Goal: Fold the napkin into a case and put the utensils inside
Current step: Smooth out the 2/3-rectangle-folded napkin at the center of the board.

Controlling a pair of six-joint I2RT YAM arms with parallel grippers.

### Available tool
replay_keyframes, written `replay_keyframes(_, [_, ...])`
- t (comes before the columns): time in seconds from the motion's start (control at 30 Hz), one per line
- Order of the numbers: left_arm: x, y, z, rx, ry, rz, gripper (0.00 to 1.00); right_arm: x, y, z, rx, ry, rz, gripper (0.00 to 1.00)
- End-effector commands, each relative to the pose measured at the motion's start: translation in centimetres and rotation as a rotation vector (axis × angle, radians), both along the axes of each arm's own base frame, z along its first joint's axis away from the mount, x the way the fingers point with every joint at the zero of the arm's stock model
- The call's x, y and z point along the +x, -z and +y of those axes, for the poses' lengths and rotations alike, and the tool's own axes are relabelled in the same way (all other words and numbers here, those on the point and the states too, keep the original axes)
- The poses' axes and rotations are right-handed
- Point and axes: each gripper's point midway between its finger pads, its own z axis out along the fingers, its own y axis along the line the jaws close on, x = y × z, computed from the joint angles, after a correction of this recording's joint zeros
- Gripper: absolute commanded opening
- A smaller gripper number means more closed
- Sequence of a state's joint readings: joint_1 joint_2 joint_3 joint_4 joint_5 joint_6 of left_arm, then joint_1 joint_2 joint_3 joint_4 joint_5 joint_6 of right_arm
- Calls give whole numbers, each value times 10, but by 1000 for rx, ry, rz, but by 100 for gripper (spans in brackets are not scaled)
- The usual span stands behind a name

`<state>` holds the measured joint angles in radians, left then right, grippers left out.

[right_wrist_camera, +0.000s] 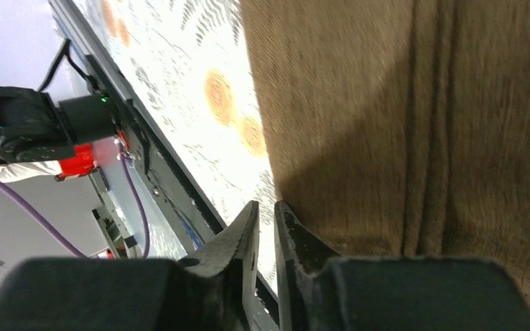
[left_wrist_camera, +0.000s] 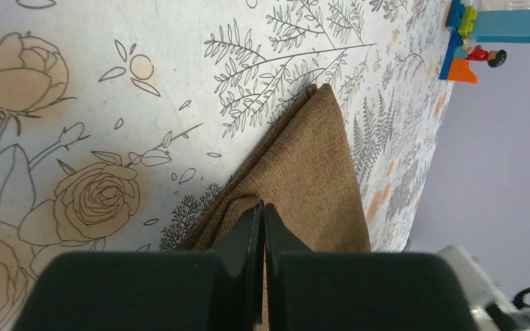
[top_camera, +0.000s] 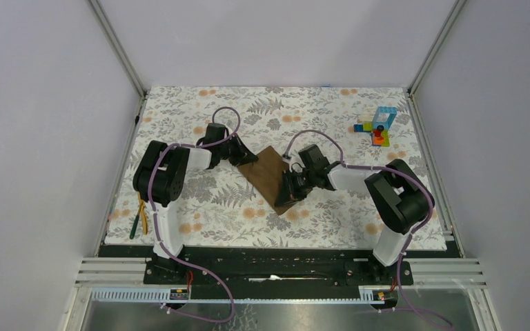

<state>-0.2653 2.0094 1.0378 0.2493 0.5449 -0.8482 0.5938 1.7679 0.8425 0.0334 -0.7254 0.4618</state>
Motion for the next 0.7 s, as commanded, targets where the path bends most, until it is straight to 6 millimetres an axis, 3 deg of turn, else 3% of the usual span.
replay_keyframes(0.0, [-5,7,10,41,-5,-15,1,33,-54,30,118,6,-99,22])
replay_keyframes(0.23, [-10,13,12,35,-8,8,0,91,-53,84,236,29,-79,30])
replay_keyframes(0.37, [-10,14,13,39,-11,15,0,113,-48,108,300,33,-51,35])
replay_keyframes(0.5, [-10,16,14,41,-15,26,0,114,-24,113,303,24,-15,41])
replay_keyframes(0.67, [-11,19,17,50,-23,34,0,89,3,103,296,7,52,47])
